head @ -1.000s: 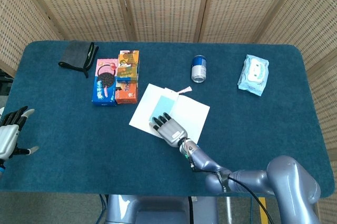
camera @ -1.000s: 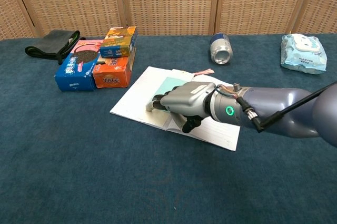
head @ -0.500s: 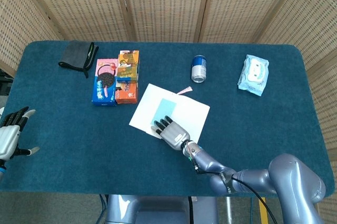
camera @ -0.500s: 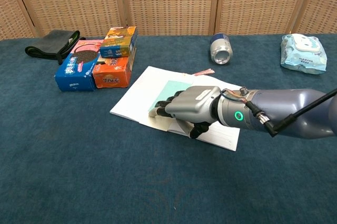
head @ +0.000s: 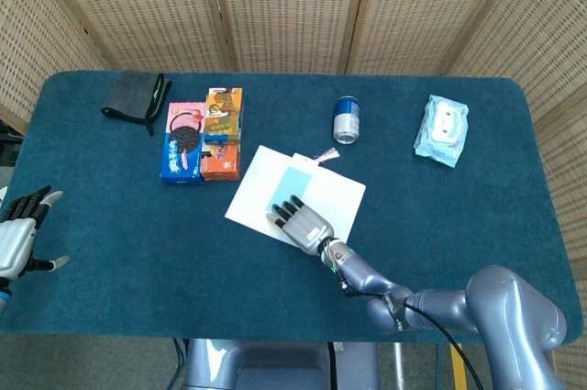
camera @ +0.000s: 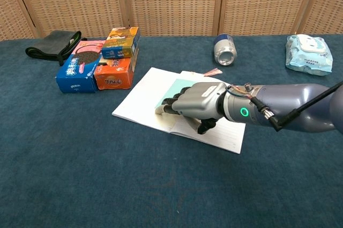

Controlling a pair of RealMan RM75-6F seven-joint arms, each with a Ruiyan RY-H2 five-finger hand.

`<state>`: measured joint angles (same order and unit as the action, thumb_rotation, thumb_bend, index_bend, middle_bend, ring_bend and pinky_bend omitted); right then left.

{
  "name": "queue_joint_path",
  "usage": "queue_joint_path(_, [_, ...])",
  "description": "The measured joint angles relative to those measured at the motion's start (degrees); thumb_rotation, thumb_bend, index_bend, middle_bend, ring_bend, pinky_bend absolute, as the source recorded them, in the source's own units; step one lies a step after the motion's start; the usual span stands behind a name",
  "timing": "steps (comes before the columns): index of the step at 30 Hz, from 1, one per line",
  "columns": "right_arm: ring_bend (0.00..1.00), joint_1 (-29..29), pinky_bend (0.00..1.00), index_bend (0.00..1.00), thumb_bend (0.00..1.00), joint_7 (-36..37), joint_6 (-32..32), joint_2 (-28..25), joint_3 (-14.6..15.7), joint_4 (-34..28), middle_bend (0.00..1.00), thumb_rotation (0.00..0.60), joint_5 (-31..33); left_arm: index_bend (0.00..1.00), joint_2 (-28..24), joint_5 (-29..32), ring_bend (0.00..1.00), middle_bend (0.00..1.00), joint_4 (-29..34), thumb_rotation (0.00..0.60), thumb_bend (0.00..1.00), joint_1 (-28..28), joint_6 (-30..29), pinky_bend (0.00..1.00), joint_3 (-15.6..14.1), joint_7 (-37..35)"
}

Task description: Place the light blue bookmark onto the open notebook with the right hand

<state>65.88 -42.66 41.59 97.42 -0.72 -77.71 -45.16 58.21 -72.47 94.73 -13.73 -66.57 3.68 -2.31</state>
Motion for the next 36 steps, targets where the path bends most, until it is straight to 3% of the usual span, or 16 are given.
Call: queue_joint_path(36, [0.00, 1.75, 0.00, 0.00, 1.00, -2.21, 0.67, 0.33, 1.61, -2.27, 0.00, 0.600, -0.18, 0.00, 0.11, 0.15, 0.00, 0.00, 0.13, 0.600, 0.04, -0.13, 0.12, 0.00, -0.10, 0.33])
